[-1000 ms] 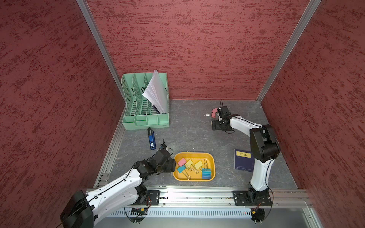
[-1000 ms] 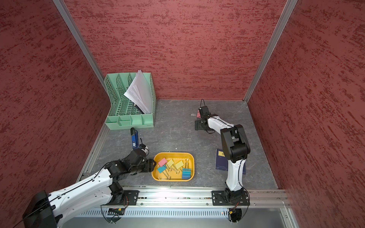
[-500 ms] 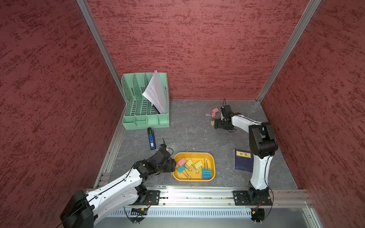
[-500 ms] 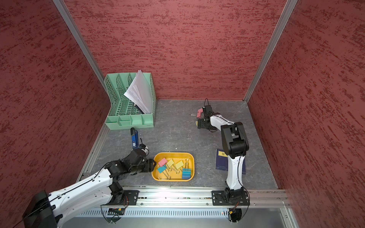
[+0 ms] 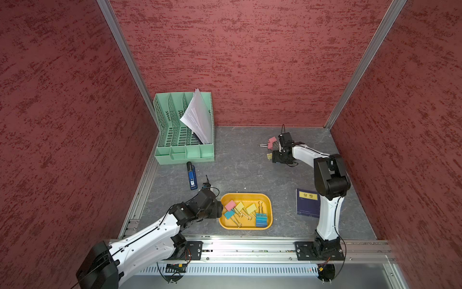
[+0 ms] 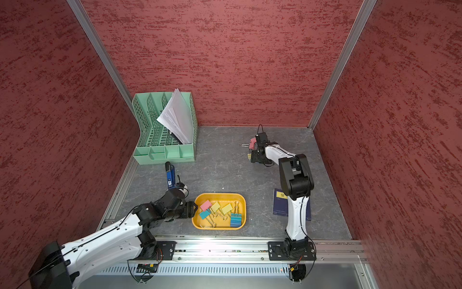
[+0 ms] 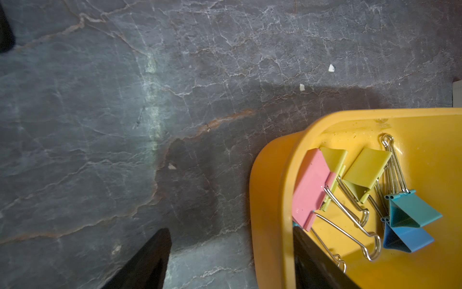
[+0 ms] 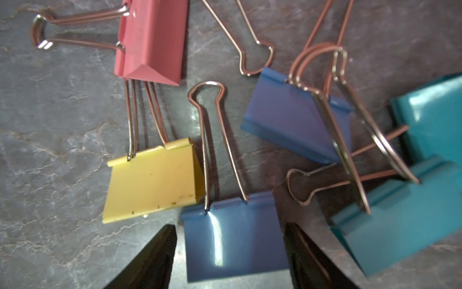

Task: Put the binder clips in the storage box
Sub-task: Pick up the binder clip at the center of the board, then place the binder clip in the storage box.

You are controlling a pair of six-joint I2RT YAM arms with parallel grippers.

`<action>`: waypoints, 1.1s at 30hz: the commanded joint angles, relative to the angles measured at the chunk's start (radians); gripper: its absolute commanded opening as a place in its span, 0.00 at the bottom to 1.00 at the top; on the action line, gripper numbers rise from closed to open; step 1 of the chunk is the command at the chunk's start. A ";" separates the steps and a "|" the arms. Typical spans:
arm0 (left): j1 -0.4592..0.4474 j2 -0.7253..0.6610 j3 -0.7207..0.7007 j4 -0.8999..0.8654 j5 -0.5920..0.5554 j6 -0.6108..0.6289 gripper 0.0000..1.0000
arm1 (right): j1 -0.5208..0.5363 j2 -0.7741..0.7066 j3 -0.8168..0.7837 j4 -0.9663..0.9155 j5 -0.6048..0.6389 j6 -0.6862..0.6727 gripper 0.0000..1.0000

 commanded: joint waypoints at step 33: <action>-0.007 -0.005 0.011 -0.006 -0.004 0.010 0.78 | 0.619 -0.878 -0.523 -0.204 -0.133 -0.115 0.52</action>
